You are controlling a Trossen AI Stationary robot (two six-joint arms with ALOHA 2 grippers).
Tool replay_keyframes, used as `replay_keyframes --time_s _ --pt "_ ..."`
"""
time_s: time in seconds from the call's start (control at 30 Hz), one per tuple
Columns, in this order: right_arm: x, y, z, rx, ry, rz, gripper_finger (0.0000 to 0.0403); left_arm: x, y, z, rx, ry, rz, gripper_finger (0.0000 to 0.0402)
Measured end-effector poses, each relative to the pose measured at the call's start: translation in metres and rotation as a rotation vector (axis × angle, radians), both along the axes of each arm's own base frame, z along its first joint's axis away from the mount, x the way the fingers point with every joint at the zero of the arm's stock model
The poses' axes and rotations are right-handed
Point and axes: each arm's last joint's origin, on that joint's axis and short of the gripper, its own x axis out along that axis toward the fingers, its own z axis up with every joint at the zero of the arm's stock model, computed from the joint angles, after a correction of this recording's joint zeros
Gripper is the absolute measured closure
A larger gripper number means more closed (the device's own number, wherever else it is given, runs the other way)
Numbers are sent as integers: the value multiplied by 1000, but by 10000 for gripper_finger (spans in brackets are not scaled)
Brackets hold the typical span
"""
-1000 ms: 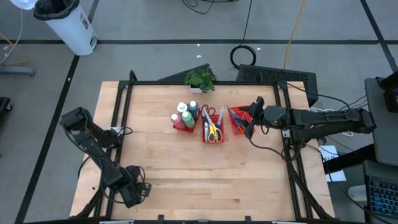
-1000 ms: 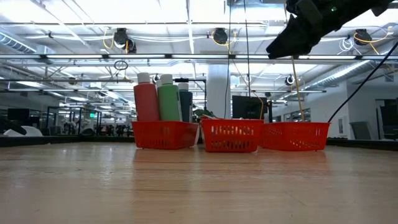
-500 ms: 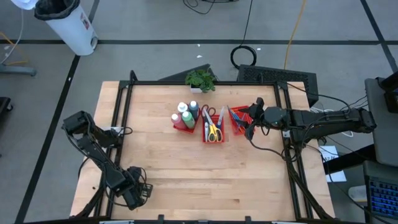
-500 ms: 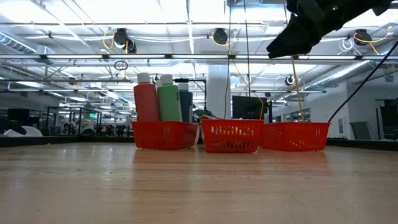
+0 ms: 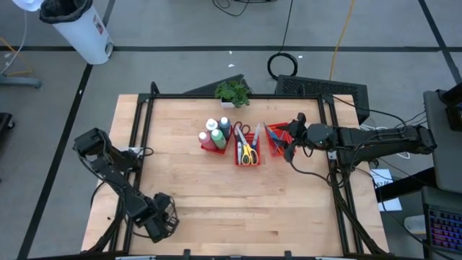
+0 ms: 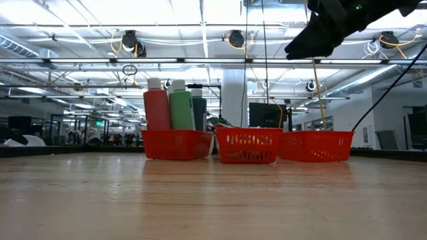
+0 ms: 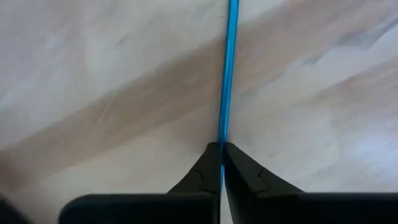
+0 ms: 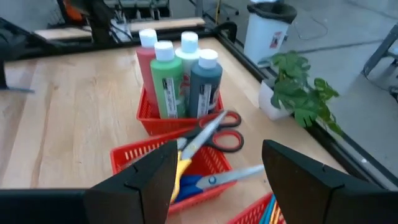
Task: Pick & Place Paint Supplies
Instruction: Put the blue paint brush into the right red bin
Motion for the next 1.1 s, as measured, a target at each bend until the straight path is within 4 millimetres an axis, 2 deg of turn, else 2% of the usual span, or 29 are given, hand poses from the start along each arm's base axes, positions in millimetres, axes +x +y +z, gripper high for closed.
replay_keyframes --time_s 0.03,0.17,0.3,0.57,0.67,0.83,0.97,1.1 --pt "0 0 1 -2 -10 2 177 4 1 2 13 -16 -7 396" --pt "3 2 6 11 -63 76 177 28 14 11 216 -253 -32 401" --pt "5 5 10 39 -111 174 177 56 20 38 303 -403 -129 401" --pt "7 15 10 54 -139 273 177 122 46 78 616 -654 -382 401" --pt "9 20 0 46 -184 306 177 146 56 96 719 -789 -452 401" --pt "15 29 -20 39 -378 426 177 172 75 117 848 -945 -552 401" --pt "19 34 -38 55 -515 451 177 184 92 128 871 -1044 -591 401" --pt "31 35 -52 81 -549 452 177 190 105 132 869 -1078 -601 401"
